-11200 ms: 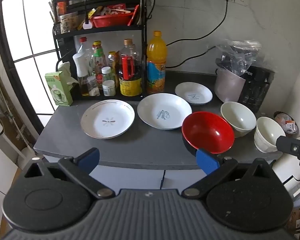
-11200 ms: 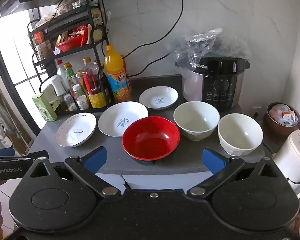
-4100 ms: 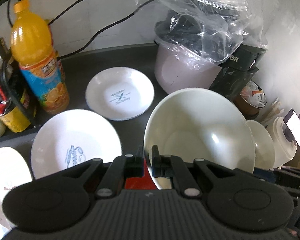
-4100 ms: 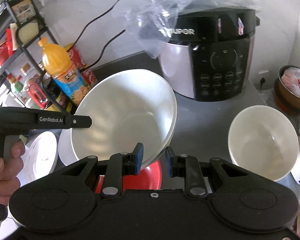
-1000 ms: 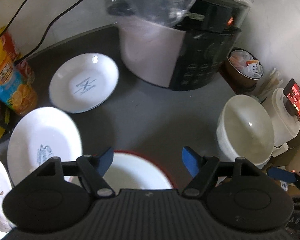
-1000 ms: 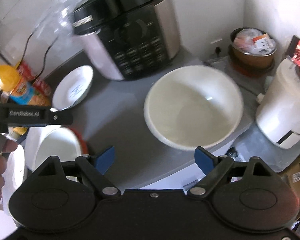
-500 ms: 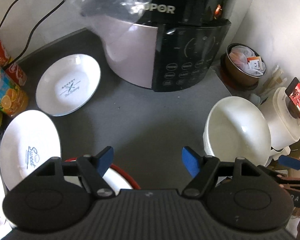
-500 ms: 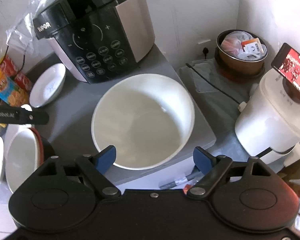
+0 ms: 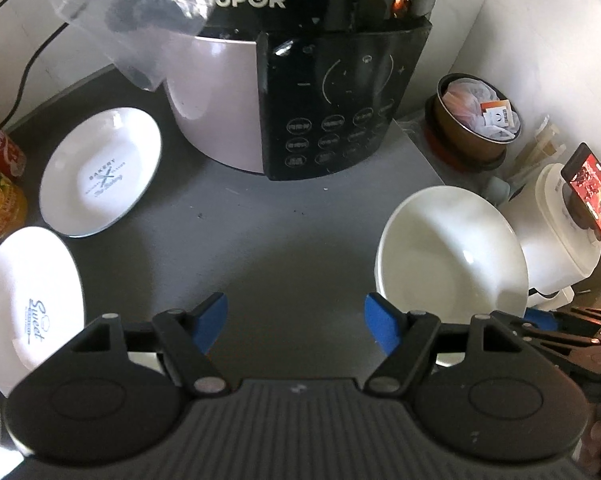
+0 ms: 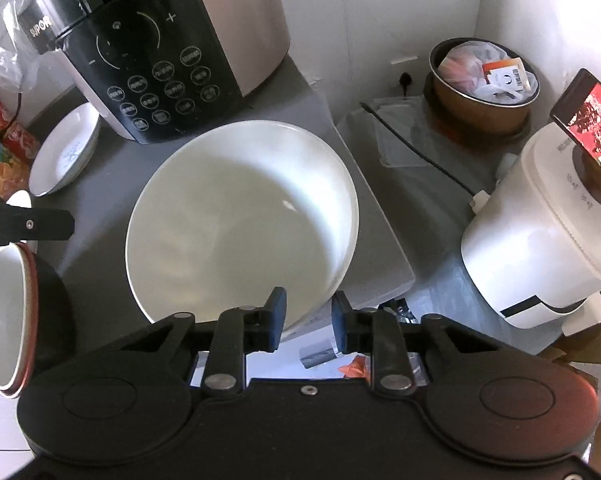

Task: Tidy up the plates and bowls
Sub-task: 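Move both grippers to the second white bowl and grip its rim, then lift the second white bowl and carry it toward the red bowl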

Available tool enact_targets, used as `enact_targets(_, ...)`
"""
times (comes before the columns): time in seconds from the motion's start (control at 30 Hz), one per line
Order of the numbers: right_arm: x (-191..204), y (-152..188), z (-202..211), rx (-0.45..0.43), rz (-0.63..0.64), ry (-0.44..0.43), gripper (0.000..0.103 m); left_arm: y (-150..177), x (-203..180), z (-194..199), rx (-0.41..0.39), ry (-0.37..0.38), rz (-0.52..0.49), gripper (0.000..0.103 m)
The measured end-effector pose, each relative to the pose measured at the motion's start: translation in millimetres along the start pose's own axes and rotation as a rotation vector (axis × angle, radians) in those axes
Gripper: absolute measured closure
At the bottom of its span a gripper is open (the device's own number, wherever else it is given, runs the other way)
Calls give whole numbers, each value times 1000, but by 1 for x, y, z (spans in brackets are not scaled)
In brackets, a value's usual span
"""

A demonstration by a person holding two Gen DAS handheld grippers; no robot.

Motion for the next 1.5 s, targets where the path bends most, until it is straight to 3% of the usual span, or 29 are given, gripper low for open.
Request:
enact_targets(0.23,3,-5,-3,5,7,-18,80,-3,-4,-9,-10,-8,0,29)
enact_targets(0.43,11,-9,-7,6,33,-22,80,-9,-12,-10,-65,31,-10,29)
enact_targets(0.73,28,-11,-9,3,52,-43,80,-5,-8,-39,-41,3,20,40)
enact_targets(0.9,35,-11,-10,-1,59,-46,80,3,2,-59,13,-5,72,55)
enact_targets(1.0,42,-12,-11,-8,69,-59,80,9,7,-68,49,-8,106,68)
enact_targets(1.07,48,-13,-9,-13,71,-78,80,12,7,-71,64,-9,105,83)
enact_targets(1.2,59,-15,-2,-55,102,-81,81,10,7,-63,41,-27,101,83)
enact_targets(1.5,75,-26,20,-98,123,-103,81,-2,25,-29,-17,18,144,83)
Point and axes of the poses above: each gripper's, at about its wrist camera, not at the fingertips, and z roughly against the way its jaws point, x to its left, y to its underside, the point moved 9 cm from there along -z, roughly the way its jaws point, and after that the axes turned 8 degrees about z, right-handed, at the moved point
